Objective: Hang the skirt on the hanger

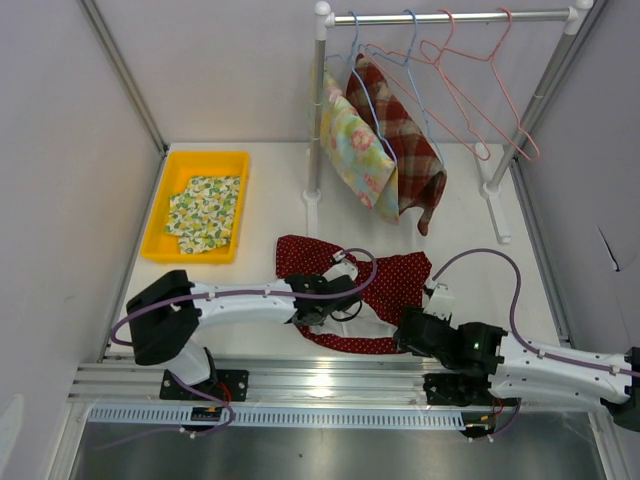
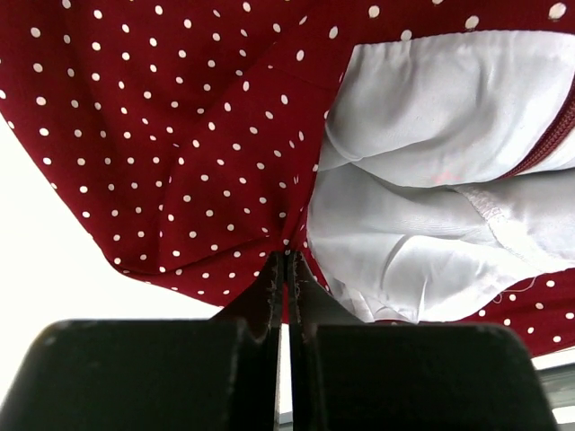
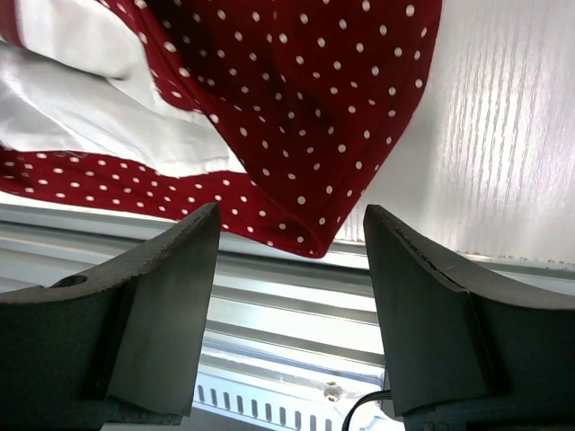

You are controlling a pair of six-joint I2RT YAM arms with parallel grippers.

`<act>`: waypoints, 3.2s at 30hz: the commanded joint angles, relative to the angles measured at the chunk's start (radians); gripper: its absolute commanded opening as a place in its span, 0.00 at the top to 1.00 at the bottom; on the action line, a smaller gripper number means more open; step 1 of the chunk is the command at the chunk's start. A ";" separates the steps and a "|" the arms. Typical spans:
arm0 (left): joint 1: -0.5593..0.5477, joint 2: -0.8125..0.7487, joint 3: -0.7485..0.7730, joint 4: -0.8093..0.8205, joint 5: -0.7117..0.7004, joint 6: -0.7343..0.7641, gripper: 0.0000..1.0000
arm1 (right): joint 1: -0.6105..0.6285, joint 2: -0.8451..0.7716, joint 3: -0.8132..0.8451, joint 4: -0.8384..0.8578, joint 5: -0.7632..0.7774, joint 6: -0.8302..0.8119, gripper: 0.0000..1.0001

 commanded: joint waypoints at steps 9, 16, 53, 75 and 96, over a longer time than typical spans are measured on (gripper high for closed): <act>0.009 -0.115 -0.038 -0.025 -0.009 -0.040 1.00 | 0.021 0.099 0.019 -0.027 0.148 0.137 0.60; 0.012 -0.215 -0.052 -0.083 -0.033 -0.077 1.00 | 0.012 0.111 0.110 -0.056 0.235 0.080 1.00; 0.098 -0.764 0.664 -0.240 -0.081 0.115 1.00 | 0.009 0.134 1.142 -0.100 0.366 -0.678 1.00; 0.608 -0.585 0.582 -0.166 0.437 0.111 1.00 | -0.872 0.410 1.077 0.010 -0.613 -0.768 1.00; 0.837 -0.390 -0.007 0.314 0.708 -0.043 1.00 | -1.039 0.391 0.515 0.344 -0.687 -0.643 1.00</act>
